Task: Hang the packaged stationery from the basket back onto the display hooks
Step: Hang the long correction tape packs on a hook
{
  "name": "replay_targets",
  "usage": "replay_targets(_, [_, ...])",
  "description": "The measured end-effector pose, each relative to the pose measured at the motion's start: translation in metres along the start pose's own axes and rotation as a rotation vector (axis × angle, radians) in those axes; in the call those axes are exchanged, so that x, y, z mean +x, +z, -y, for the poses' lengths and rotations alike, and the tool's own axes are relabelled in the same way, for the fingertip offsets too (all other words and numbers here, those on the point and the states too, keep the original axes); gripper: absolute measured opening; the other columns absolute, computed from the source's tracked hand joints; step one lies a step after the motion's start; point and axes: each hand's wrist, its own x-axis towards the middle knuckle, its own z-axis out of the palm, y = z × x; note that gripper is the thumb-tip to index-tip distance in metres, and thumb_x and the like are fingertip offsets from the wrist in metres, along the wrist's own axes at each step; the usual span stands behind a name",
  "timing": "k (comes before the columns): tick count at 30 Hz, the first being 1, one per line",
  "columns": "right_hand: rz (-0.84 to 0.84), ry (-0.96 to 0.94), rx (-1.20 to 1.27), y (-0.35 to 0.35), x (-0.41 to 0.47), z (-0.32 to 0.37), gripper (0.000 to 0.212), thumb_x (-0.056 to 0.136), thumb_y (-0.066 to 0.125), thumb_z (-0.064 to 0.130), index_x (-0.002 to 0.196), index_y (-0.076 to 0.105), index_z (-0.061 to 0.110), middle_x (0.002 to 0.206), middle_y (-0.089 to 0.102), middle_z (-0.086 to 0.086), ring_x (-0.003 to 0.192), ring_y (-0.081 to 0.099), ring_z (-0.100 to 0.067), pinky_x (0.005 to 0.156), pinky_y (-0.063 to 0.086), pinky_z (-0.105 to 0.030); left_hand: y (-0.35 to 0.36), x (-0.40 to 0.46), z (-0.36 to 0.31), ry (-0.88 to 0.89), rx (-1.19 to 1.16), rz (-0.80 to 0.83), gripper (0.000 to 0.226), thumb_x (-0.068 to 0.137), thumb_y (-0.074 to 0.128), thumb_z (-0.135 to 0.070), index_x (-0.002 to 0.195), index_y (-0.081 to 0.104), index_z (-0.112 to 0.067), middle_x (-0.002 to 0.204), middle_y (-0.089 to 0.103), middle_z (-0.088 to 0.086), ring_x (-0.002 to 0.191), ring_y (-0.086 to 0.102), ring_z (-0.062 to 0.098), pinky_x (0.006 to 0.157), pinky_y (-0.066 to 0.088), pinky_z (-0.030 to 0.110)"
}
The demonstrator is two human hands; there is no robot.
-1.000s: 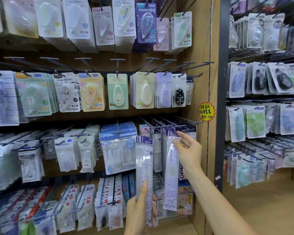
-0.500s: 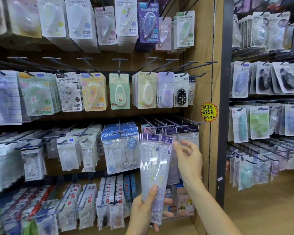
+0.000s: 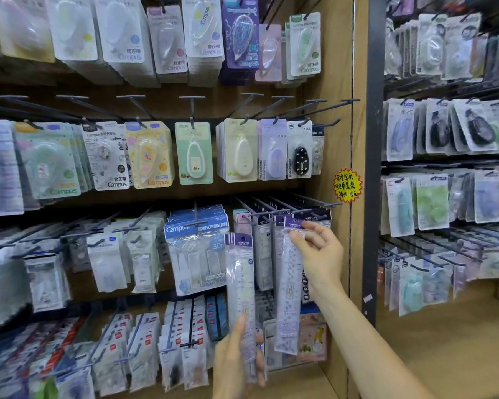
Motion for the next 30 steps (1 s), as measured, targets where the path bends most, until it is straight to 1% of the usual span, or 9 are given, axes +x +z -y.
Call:
replay_targets(3, [0.003, 0.021, -0.037, 0.002, 0.007, -0.003, 0.027, 0.087, 0.079, 0.01, 0.11, 0.067, 0.02, 0.094, 0.08, 0.0, 0.096, 0.075, -0.019, 0.096, 0.058, -0.05, -0.006, 0.007, 0.006, -0.048, -0.12, 0.016, 0.067, 0.105, 0.044, -0.04, 0.07, 0.07, 0.011, 0.051, 0.051, 0.025, 0.033, 0.047, 0.026, 0.032, 0.042, 0.028])
replay_targets(7, [-0.041, 0.027, -0.061, 0.002, 0.013, -0.009, 0.026, 0.086, 0.081, 0.01, 0.105, 0.07, 0.024, 0.095, 0.079, 0.0, 0.098, 0.075, -0.023, 0.094, 0.059, -0.051, -0.01, 0.01, 0.004, -0.033, -0.115, 0.034, 0.064, 0.106, 0.039, -0.032, 0.079, 0.07, 0.016, 0.053, 0.052, 0.026, 0.036, 0.048, 0.027, 0.034, 0.045, 0.03])
replay_targets(13, [-0.077, -0.015, -0.156, 0.006, 0.02, -0.015, 0.025, 0.087, 0.08, 0.01, 0.107, 0.074, 0.024, 0.099, 0.075, 0.006, 0.097, 0.07, -0.012, 0.079, 0.053, -0.023, -0.011, 0.005, -0.008, -0.009, 0.016, 0.082, 0.058, 0.109, 0.038, -0.033, 0.093, 0.074, 0.009, 0.062, 0.062, 0.031, 0.041, 0.058, 0.03, 0.038, 0.039, 0.027])
replay_targets(16, [-0.093, -0.013, -0.266, 0.024, 0.034, -0.016, 0.026, 0.088, 0.078, 0.008, 0.106, 0.073, 0.025, 0.1, 0.073, 0.006, 0.099, 0.07, -0.016, 0.088, 0.058, -0.033, -0.009, 0.0, -0.013, 0.004, 0.055, 0.12, 0.052, 0.108, 0.043, -0.035, 0.101, 0.074, 0.006, 0.073, 0.069, 0.033, 0.048, 0.066, 0.033, 0.035, 0.041, 0.025])
replay_targets(20, [-0.151, -0.05, -0.367, 0.028, 0.028, -0.021, 0.024, 0.089, 0.077, 0.014, 0.112, 0.075, 0.023, 0.101, 0.072, 0.007, 0.1, 0.068, -0.014, 0.091, 0.055, -0.031, -0.004, -0.005, -0.015, 0.007, 0.059, 0.152, 0.048, 0.103, 0.05, -0.041, 0.108, 0.074, 0.001, 0.088, 0.077, 0.029, 0.059, 0.073, 0.036, 0.059, 0.053, 0.034])
replay_targets(22, [-0.181, -0.114, -0.393, 0.019, 0.01, -0.023, 0.024, 0.093, 0.074, 0.02, 0.116, 0.073, 0.025, 0.113, 0.07, 0.009, 0.109, 0.064, -0.009, 0.096, 0.051, -0.03, -0.002, -0.009, -0.018, 0.01, 0.059, 0.155, 0.05, 0.099, 0.052, -0.044, 0.111, 0.072, 0.0, 0.092, 0.078, 0.026, 0.062, 0.076, 0.036, 0.048, 0.053, 0.03])
replay_targets(24, [-0.175, -0.07, -0.302, 0.011, -0.01, -0.022, 0.025, 0.093, 0.073, 0.031, 0.117, 0.071, 0.026, 0.115, 0.07, 0.011, 0.11, 0.063, -0.006, 0.096, 0.048, -0.028, -0.001, -0.011, -0.019, 0.006, 0.055, 0.168, 0.053, 0.094, 0.054, -0.045, 0.114, 0.069, 0.002, 0.095, 0.079, 0.025, 0.064, 0.077, 0.036, 0.036, 0.05, 0.025])
replay_targets(26, [-0.086, 0.077, -0.093, 0.011, -0.026, -0.017, 0.03, 0.091, 0.076, 0.035, 0.117, 0.068, 0.023, 0.107, 0.074, 0.009, 0.103, 0.068, -0.007, 0.091, 0.051, -0.028, 0.003, -0.012, -0.017, -0.001, 0.064, 0.181, 0.055, 0.091, 0.057, -0.047, 0.117, 0.068, 0.001, 0.096, 0.079, 0.024, 0.067, 0.078, 0.037, 0.035, 0.05, 0.025])
replay_targets(30, [-0.044, 0.103, 0.032, 0.01, -0.032, -0.014, 0.031, 0.087, 0.08, 0.015, 0.11, 0.059, 0.017, 0.095, 0.078, -0.008, 0.09, 0.071, -0.023, 0.083, 0.057, -0.036, 0.01, -0.013, -0.012, -0.01, 0.153, 0.164, 0.044, 0.092, 0.064, -0.045, 0.118, 0.069, -0.01, 0.093, 0.081, 0.017, 0.077, 0.079, 0.039, 0.036, 0.051, 0.025])
